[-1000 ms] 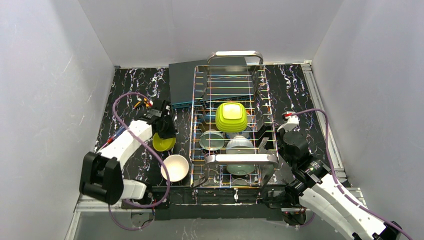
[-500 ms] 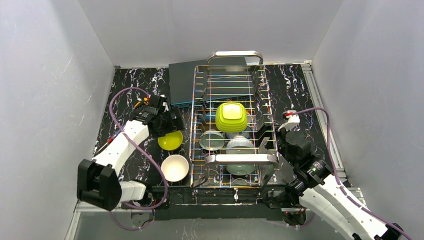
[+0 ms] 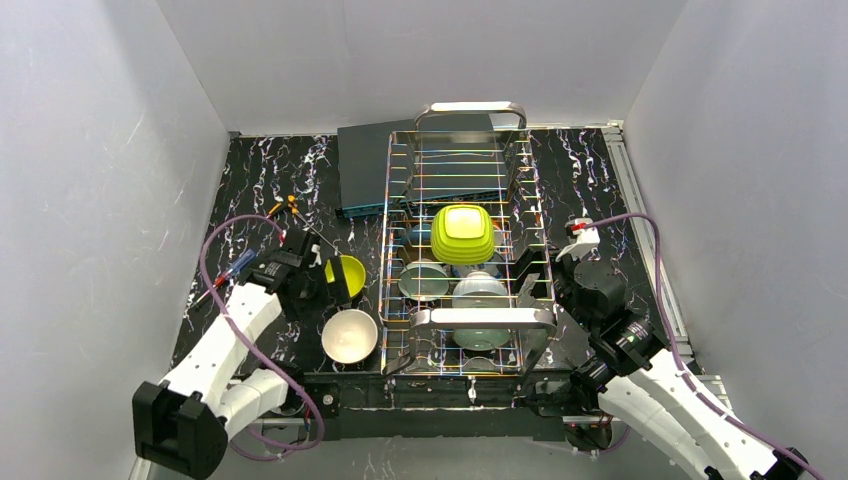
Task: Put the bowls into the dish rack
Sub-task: Pick up the bowl from the center of the board, then place the bowl in the dish rack, then adjust the bowl in the dish rack.
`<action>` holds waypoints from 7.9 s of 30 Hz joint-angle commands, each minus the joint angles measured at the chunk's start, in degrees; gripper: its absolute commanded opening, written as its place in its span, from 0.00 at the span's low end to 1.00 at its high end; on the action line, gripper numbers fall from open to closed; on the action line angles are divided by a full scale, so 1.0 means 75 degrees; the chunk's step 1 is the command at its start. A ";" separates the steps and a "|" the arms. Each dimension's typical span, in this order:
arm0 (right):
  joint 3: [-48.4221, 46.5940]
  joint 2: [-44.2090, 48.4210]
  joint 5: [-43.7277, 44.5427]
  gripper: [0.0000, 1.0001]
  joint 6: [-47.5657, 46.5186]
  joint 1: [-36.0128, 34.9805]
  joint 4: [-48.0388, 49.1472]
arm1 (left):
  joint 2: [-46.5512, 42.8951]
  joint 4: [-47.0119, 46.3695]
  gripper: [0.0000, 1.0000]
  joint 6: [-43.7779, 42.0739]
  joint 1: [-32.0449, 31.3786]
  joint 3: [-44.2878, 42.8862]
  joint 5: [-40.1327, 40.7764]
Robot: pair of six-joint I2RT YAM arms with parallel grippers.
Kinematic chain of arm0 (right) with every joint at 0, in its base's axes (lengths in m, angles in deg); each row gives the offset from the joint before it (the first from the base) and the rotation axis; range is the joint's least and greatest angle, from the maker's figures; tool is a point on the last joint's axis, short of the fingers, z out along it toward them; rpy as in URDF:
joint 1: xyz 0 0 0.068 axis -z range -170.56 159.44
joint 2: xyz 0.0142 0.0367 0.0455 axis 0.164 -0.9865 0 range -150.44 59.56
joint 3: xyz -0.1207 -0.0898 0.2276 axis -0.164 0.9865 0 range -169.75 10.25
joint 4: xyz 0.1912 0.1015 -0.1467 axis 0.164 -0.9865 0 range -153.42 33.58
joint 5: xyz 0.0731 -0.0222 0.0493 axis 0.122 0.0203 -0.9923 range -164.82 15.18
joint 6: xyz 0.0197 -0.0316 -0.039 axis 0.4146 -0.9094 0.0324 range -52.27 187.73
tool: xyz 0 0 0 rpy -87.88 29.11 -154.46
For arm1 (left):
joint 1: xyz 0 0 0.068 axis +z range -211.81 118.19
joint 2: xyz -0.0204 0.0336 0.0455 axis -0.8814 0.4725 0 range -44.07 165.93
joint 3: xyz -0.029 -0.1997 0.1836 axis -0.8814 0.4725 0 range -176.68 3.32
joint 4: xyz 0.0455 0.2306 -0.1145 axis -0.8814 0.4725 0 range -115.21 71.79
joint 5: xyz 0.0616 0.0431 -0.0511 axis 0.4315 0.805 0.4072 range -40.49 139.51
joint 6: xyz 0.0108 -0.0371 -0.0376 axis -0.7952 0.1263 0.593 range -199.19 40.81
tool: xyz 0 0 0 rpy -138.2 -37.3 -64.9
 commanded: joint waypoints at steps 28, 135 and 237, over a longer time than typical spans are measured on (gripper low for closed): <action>-0.0642 -0.0057 -0.0049 0.99 -0.0110 -0.0009 0.0336 | 0.0005 -0.0155 0.00 -0.0272 -0.1564 0.0186 0.0004; -0.0432 -0.0069 -0.0306 0.99 -0.0478 -0.0008 0.0348 | 0.3548 -1.7107 0.00 -0.8614 -0.8943 0.3907 0.8721; -0.0357 -0.0290 -0.0569 0.99 -0.0340 -0.0011 0.0569 | -0.0315 -0.5319 0.71 0.1272 -0.2881 0.1297 -0.2708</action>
